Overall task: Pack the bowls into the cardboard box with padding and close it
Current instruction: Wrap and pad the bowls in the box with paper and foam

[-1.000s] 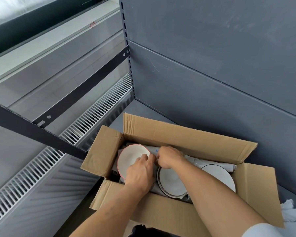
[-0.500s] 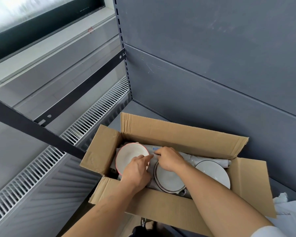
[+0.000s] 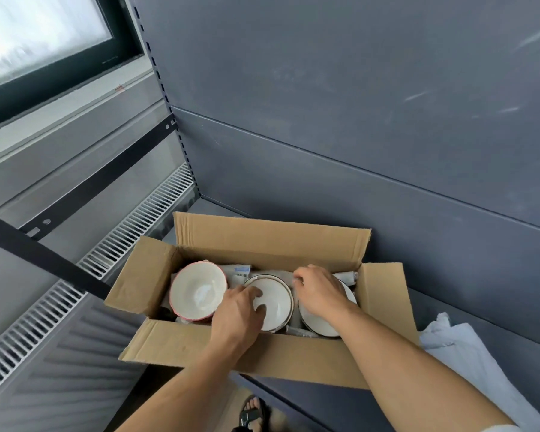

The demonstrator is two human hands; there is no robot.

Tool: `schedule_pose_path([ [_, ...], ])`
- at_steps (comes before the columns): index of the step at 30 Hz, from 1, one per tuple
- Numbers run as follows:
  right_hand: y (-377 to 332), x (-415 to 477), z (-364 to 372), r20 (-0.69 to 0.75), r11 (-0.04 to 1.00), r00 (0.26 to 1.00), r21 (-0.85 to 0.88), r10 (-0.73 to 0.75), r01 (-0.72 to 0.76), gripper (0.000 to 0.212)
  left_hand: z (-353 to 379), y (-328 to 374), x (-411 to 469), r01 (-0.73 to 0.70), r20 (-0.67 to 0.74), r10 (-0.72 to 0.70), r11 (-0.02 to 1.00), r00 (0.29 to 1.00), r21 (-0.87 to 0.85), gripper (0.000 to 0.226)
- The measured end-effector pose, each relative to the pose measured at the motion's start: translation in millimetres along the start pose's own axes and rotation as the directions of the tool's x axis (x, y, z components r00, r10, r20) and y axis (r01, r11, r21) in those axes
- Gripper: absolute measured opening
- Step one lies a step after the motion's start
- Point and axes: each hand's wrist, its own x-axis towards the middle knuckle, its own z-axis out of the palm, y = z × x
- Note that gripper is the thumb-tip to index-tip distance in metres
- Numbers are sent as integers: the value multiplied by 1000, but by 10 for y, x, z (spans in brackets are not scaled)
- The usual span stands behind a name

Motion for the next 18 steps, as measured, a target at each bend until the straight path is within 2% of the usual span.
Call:
schedule_pose_path([
  [4, 367, -376, -158, -58, 999, 998, -46, -3, 0, 31, 197, 455, -121, -45, 73, 44, 999, 996, 3, 20],
  [11, 1136, -1084, -436, -188, 999, 981, -12, 50, -53, 31, 713, 1301, -416, -191, 193, 176, 980, 965, 62, 21],
  [18, 2072, -1688, -441, -286, 952, 910, 144, 300, -269, 30, 1245, 1911, -727, -363, 334, 320, 929, 887, 74, 23],
])
